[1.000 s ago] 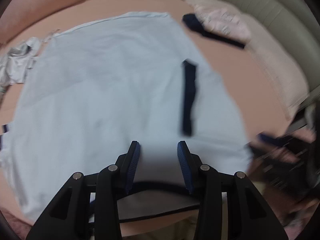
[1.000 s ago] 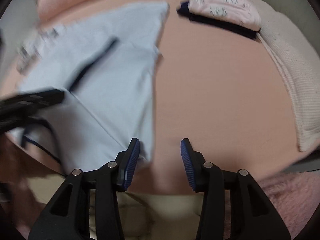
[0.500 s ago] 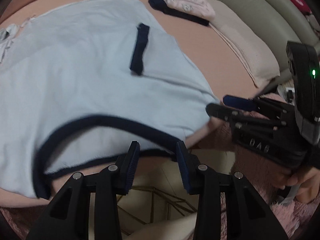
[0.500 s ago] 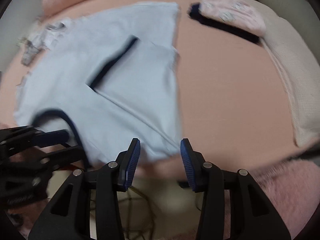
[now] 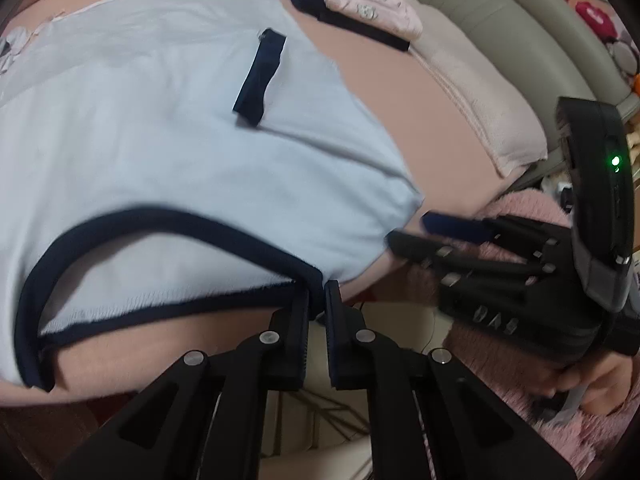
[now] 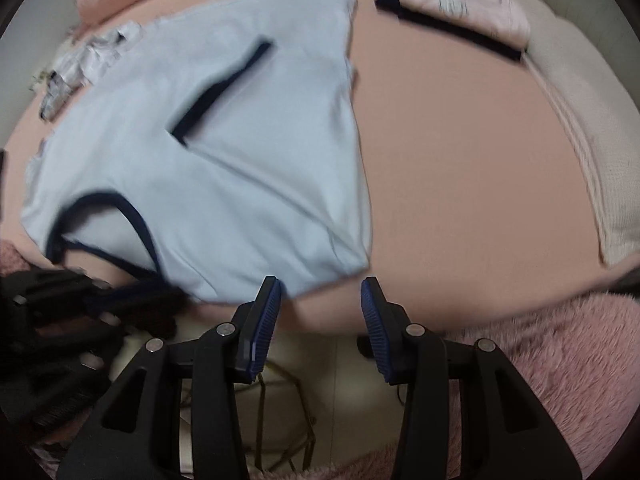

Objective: Fold clothes

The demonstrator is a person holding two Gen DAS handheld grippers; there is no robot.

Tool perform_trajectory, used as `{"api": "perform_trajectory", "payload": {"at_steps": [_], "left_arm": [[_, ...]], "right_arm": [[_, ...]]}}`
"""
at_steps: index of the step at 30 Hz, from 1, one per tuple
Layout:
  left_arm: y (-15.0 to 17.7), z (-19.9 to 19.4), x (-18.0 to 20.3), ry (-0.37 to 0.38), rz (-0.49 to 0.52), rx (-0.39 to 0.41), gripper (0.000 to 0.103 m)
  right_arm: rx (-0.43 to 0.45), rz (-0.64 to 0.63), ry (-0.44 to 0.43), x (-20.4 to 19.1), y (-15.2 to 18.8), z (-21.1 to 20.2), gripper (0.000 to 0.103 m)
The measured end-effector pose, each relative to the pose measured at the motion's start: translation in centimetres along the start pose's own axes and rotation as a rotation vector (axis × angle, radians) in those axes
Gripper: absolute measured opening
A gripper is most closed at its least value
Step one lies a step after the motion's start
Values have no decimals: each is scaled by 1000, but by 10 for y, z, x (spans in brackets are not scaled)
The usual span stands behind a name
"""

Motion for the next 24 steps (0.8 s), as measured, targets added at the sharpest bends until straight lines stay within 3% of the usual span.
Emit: {"api": "perform_trajectory", "payload": {"at_steps": [2,4,6,10,15,17,20,24], "left_arm": [[0,-5,0,14,-5,2,7],[0,-9,0,28,-10,4,7],[-1,-14,1,43,-15,5,7],[-1,-23,1,71,-24,9,9],[-5,-29,2,97,-21,12,9],[-4,-33,6,95,15,7,9],[-8,-32,-3,78,-16,18,9],[-13,-24,-21,67,-69,20,9]], "right_arm": [[-7,8,66,11,4,-1,42],[-16,42,69,19,7,-2,42],[6,61,48,20,5,-7,42],[106,22,-75,-8,-9,-24,42],[75,-55,-75,-28,-14,-2,42],[33,-81,-18,-24,-9,9,42],[7,-75,-7,-19,-2,10,44],[28,-41,-76,-22,-5,4,44]]}}
Point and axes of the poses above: each gripper's, at about its wrist camera, not at the fingertips, and z roughly the way its jaws point, x to its right, y to its underside, the point moved 10 cm from there along z, roughly the way its jaws point, and after that the axes turned 5 degrees about -y, right-handed, at the moved point
